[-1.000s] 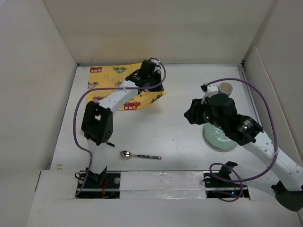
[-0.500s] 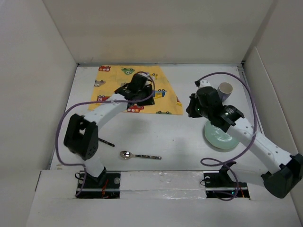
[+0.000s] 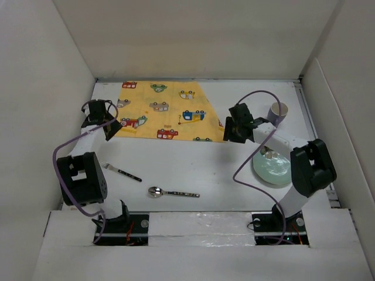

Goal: Set the dinner table for one person

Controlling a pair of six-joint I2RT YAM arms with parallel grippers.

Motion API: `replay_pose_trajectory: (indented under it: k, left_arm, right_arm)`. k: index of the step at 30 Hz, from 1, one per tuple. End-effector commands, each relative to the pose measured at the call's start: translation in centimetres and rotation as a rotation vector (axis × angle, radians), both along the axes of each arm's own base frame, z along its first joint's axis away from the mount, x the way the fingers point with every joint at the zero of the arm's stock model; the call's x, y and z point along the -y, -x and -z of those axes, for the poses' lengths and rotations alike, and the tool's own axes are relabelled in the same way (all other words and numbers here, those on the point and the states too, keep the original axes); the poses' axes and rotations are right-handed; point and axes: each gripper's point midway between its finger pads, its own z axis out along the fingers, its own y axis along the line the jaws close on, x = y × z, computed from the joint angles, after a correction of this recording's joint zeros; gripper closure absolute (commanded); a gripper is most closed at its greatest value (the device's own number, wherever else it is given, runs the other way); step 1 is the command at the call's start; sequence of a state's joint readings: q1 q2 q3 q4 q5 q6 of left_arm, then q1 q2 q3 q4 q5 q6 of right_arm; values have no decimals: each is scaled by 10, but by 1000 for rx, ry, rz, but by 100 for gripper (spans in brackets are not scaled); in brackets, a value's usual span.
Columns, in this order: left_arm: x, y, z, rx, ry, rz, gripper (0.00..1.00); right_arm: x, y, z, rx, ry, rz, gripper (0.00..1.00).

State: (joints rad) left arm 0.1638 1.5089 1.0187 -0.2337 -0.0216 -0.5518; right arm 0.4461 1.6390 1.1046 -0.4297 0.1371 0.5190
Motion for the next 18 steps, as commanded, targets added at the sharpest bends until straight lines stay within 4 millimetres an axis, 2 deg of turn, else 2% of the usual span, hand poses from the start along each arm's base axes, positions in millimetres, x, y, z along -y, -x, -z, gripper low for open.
replay_pose_trajectory:
  k: [1, 6, 12, 18]
  left_arm:
    - [-18, -7, 15, -43, -39, -60, 58]
    - [-31, -14, 51, -150, -61, -84, 50]
    - [-35, -15, 66, -172, -68, -109, 50]
    - [-36, -27, 70, -166, -65, -105, 48]
  right_arm:
    - [-16, -30, -11, 69, -55, 16, 45]
    - [-18, -38, 16, 7, -26, 38, 45]
    - [-16, -36, 35, -35, -9, 65, 50]
    - [-15, -34, 45, -30, 31, 66, 50]
